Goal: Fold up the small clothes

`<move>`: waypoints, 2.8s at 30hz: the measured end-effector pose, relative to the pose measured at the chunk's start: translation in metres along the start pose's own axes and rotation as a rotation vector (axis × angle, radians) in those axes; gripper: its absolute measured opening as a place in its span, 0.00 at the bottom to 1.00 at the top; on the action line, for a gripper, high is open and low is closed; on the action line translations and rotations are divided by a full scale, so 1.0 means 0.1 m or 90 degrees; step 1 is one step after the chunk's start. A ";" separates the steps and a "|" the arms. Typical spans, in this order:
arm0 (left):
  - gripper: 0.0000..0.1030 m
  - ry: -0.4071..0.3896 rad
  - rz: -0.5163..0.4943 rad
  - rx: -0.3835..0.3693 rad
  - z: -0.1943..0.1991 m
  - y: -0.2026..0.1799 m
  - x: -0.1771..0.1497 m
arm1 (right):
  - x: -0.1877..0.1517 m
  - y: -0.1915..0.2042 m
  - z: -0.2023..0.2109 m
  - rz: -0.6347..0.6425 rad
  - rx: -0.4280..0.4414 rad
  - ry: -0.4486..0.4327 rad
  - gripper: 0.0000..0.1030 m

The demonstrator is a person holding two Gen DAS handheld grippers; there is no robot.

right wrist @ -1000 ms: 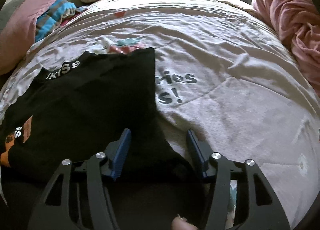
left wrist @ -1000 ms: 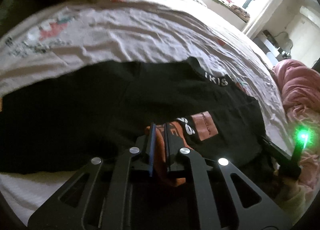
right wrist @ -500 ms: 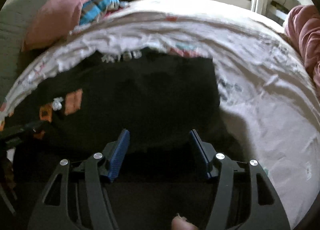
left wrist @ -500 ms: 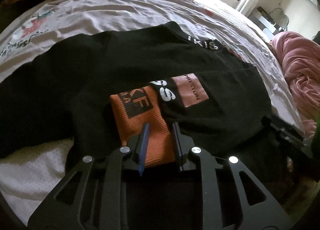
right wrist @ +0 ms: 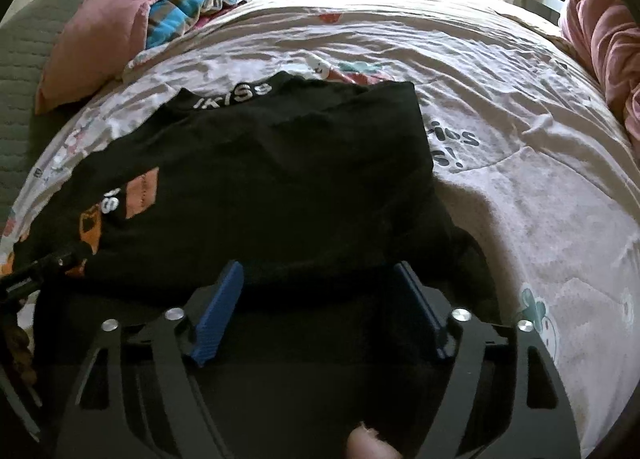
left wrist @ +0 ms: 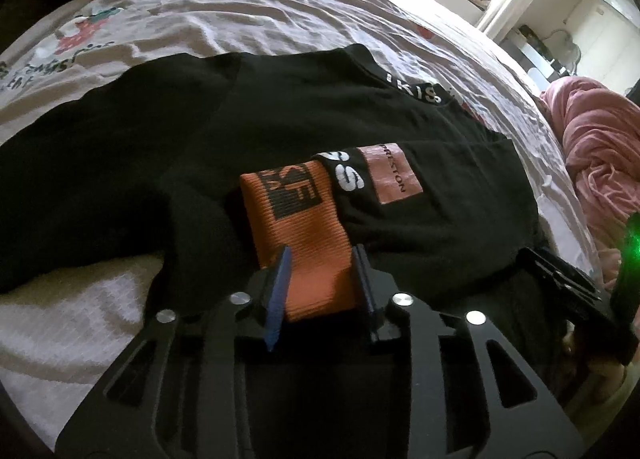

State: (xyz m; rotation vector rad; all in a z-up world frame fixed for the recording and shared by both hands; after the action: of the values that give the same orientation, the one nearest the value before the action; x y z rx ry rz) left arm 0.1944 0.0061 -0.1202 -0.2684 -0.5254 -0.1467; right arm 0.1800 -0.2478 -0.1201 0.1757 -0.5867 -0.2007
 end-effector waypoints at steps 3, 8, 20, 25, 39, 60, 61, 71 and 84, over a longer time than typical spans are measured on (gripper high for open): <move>0.43 -0.009 0.000 0.019 0.08 0.04 0.00 | 0.02 0.05 0.08 -0.004 0.009 -0.012 0.90; 0.45 -0.023 -0.008 0.027 0.19 0.05 -0.01 | 0.06 0.18 0.20 0.005 0.025 -0.030 0.94; 0.74 -0.076 -0.008 0.080 0.55 0.19 0.00 | 0.11 0.47 0.45 0.031 0.054 -0.068 0.96; 0.88 -0.089 0.015 0.101 0.68 0.35 -0.03 | 0.10 0.68 0.51 0.047 0.071 -0.075 0.96; 0.91 -0.149 0.071 0.163 1.17 0.81 -0.02 | 0.07 1.43 0.67 0.115 0.131 -0.099 0.96; 0.91 -0.163 0.182 0.221 1.49 1.56 -0.18 | -0.08 2.41 0.77 0.231 0.203 -0.097 0.96; 0.91 -0.164 0.186 0.224 1.50 1.59 -0.20 | -0.09 2.46 0.77 0.237 0.206 -0.096 0.96; 0.91 -0.138 0.274 0.275 1.57 2.10 -0.41 | -0.19 2.92 0.56 0.274 0.239 -0.067 0.96; 0.91 -0.101 0.349 0.298 1.52 2.46 -0.64 | -0.38 3.27 0.36 0.295 0.266 -0.021 0.96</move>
State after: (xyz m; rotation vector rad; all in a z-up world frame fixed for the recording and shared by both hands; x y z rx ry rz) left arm 0.1183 0.2891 -0.0794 0.0412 -0.6090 0.5293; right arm 0.1740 0.0728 -0.0386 0.4331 -0.6823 0.3727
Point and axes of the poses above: each gripper's, at about its wrist camera, not at the fingertips, and z roughly against the way its jaws point, y to its left, x to its top, the point moved 7 cm from there along -z, roughly the way its jaws point, and after that the axes turned 10 degrees about -z, right-handed, at the moved point
